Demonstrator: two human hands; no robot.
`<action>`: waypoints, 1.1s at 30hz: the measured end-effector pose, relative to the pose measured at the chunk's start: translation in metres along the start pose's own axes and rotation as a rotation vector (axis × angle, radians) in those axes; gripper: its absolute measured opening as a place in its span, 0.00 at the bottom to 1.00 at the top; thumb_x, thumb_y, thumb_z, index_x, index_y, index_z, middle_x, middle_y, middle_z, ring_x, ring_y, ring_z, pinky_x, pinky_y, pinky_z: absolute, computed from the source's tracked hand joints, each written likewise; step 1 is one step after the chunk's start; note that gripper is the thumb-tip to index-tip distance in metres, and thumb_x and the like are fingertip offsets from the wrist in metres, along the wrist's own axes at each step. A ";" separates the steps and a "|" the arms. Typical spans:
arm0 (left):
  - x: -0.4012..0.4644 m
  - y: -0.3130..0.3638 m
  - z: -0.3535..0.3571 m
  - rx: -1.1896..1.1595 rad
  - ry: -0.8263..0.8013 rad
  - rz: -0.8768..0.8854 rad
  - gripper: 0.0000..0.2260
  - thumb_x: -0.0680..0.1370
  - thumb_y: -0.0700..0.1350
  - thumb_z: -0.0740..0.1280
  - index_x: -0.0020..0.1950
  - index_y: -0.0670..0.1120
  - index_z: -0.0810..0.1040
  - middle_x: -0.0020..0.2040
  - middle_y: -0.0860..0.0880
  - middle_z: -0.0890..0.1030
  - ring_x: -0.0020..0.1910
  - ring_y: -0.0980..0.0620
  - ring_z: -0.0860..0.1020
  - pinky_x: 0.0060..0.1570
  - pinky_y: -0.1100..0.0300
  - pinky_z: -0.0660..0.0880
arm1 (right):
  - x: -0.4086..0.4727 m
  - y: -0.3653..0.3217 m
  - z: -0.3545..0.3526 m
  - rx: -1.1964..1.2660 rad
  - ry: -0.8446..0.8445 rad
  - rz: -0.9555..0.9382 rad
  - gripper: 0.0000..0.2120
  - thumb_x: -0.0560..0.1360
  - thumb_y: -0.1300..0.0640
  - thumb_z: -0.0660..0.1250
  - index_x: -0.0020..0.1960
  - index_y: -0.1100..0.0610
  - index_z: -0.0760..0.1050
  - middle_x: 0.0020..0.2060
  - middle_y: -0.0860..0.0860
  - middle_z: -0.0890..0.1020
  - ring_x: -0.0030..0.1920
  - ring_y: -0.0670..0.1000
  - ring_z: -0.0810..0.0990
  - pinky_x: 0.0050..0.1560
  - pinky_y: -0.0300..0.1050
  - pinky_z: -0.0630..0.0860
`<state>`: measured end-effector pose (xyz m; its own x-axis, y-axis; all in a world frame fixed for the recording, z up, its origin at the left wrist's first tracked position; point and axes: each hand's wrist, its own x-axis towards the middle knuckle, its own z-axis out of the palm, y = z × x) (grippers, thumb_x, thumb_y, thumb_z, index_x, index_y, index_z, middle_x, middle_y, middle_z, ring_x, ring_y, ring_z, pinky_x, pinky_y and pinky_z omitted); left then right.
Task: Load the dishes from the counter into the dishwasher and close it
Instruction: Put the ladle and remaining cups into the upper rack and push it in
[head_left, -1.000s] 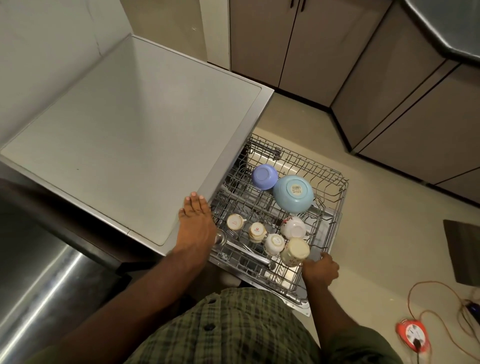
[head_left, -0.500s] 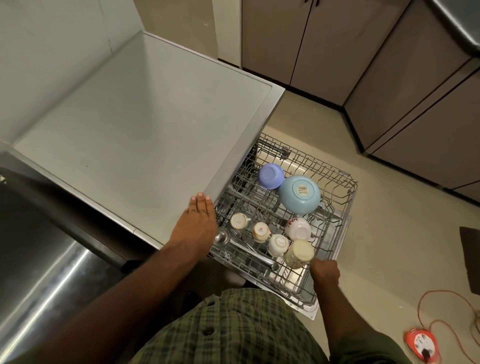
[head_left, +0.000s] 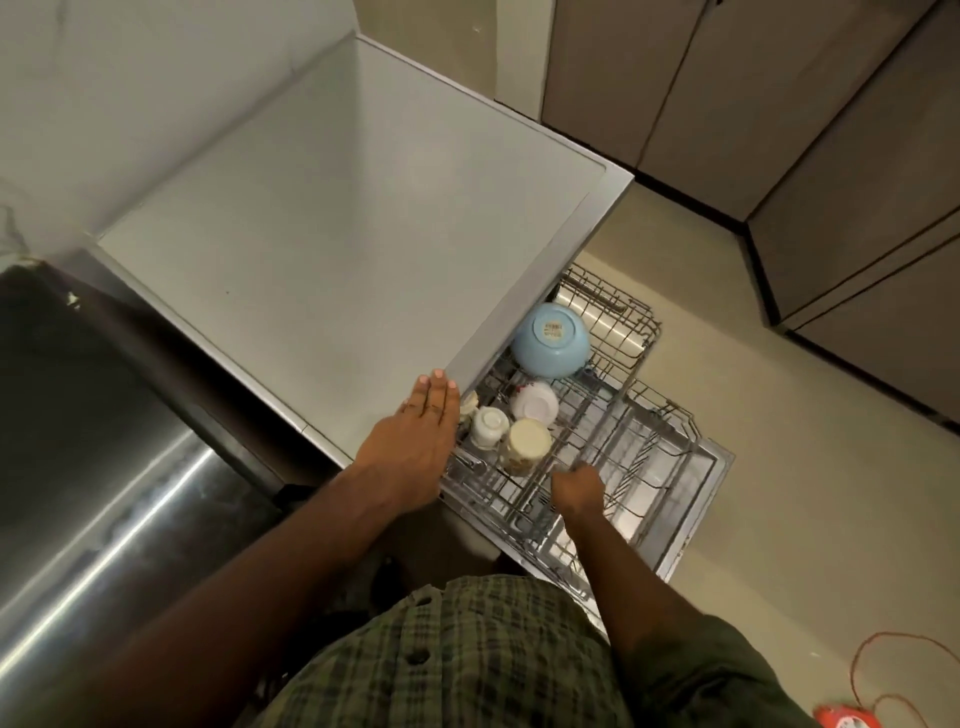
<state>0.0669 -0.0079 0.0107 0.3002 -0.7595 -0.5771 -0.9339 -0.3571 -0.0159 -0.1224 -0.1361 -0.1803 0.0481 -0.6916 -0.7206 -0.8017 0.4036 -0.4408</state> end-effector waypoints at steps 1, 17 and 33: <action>0.000 -0.003 0.003 -0.028 0.006 0.000 0.48 0.81 0.48 0.67 0.82 0.41 0.30 0.82 0.40 0.31 0.83 0.42 0.37 0.76 0.48 0.64 | 0.000 -0.008 0.006 -0.002 -0.034 -0.017 0.19 0.76 0.58 0.66 0.65 0.64 0.75 0.57 0.60 0.82 0.53 0.60 0.83 0.52 0.54 0.83; 0.005 0.004 0.010 -0.188 0.030 -0.087 0.45 0.80 0.35 0.64 0.82 0.44 0.31 0.81 0.44 0.29 0.82 0.45 0.34 0.83 0.46 0.48 | -0.020 -0.148 0.081 -0.067 -0.755 -0.264 0.19 0.86 0.48 0.57 0.68 0.61 0.74 0.65 0.52 0.77 0.68 0.55 0.76 0.70 0.50 0.73; 0.014 -0.013 0.023 -0.323 0.044 0.007 0.47 0.80 0.39 0.68 0.84 0.49 0.34 0.82 0.49 0.30 0.82 0.50 0.33 0.81 0.50 0.47 | -0.020 -0.121 0.059 -0.887 -0.810 -0.820 0.25 0.84 0.61 0.61 0.80 0.58 0.64 0.75 0.61 0.71 0.70 0.60 0.74 0.64 0.41 0.73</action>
<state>0.0791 -0.0012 -0.0160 0.3085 -0.7830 -0.5401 -0.8282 -0.5004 0.2525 0.0092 -0.1361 -0.1443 0.7403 0.1004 -0.6648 -0.4673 -0.6342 -0.6160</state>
